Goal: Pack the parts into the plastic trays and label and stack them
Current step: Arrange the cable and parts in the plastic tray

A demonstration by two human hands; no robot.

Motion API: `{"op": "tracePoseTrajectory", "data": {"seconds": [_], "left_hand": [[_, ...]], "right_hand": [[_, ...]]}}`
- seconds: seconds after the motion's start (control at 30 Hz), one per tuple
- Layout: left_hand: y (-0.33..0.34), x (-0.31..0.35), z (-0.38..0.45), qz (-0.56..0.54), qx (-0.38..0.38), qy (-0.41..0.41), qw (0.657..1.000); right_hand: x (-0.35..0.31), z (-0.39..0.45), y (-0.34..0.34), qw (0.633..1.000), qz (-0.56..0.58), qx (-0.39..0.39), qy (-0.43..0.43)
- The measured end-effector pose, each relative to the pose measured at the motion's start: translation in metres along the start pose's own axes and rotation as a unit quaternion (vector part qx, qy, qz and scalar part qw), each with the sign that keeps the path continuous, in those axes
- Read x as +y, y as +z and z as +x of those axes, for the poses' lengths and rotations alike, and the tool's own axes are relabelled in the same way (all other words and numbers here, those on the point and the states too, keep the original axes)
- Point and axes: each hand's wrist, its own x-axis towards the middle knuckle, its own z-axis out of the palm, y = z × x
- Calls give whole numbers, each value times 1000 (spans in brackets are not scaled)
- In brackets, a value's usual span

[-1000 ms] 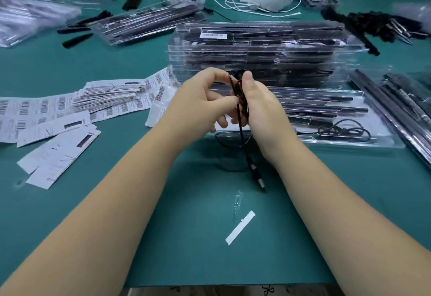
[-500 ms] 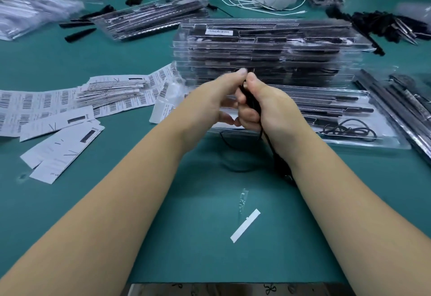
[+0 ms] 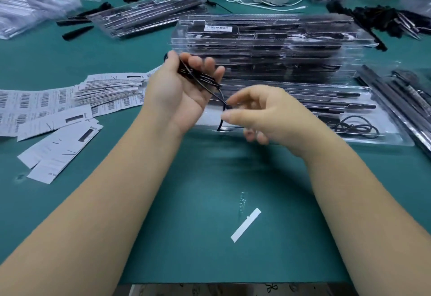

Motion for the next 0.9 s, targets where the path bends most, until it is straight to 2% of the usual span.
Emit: {"op": "tracePoseTrajectory", "data": {"seconds": [0.07, 0.13, 0.3, 0.37, 0.5, 0.6, 0.67, 0.77, 0.9], "left_hand": [[-3, 5, 2, -60, 21, -4, 998], [-4, 6, 3, -77, 27, -7, 997], [-2, 7, 2, -73, 28, -16, 997], [0, 7, -2, -35, 21, -31, 999], [4, -1, -10, 93, -9, -50, 994], [7, -10, -16, 237, -14, -43, 970], [8, -16, -20, 306, -21, -36, 951], [10, -20, -25, 325, -28, -19, 945], [7, -18, -24, 340, 10, 24, 940]], "right_hand": [[-1, -4, -3, 998, -44, -48, -10], [-1, -6, -2, 998, -30, -59, -6], [-3, -6, -3, 991, 129, -45, -1], [-4, -6, -5, 983, 182, -34, -4], [-4, -4, 3, 985, 168, 26, 5], [-5, -2, 7, 977, 190, 92, -33], [-6, -2, 6, 977, 156, 130, -67], [-6, -3, 8, 980, 118, 125, -100], [-9, -5, 12, 978, 78, 125, -148]]}}
